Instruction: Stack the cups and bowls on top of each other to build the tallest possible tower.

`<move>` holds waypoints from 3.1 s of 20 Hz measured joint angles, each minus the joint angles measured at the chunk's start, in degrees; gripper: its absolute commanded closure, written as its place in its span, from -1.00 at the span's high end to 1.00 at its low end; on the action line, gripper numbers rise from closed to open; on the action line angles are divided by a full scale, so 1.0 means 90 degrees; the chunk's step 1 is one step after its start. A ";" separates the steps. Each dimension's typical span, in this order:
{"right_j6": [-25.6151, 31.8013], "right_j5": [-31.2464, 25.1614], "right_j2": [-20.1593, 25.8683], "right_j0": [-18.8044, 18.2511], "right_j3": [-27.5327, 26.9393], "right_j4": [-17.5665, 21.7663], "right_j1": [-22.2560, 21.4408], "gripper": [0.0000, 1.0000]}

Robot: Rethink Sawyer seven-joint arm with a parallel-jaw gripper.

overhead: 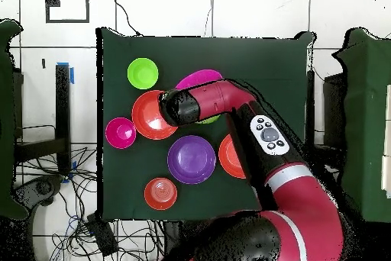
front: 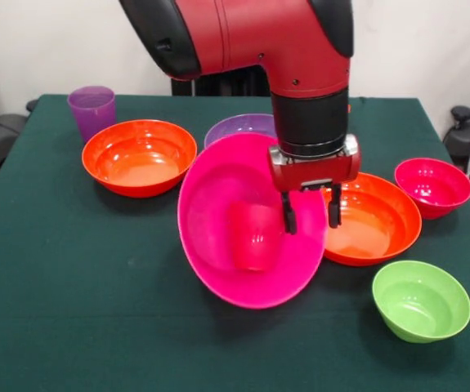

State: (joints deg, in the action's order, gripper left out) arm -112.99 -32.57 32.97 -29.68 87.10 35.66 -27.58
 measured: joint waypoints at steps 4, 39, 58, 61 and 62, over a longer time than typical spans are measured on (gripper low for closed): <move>0.0000 -0.0001 -0.0002 -0.0102 0.0016 -0.0009 -0.0005 1.00; 0.0263 -0.0887 0.0607 -0.1777 0.0077 -0.0336 0.0106 1.00; 0.1713 -0.2043 0.1109 -0.2106 -0.1348 -0.0329 0.1039 1.00; 0.1713 -0.2043 0.1182 -0.2065 -0.1413 -0.0326 0.1077 1.00; 0.1713 -0.2043 0.1195 -0.2056 -0.1417 -0.0325 0.1080 1.00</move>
State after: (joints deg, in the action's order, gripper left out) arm -97.57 -50.96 43.72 -48.19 74.35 32.73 -17.86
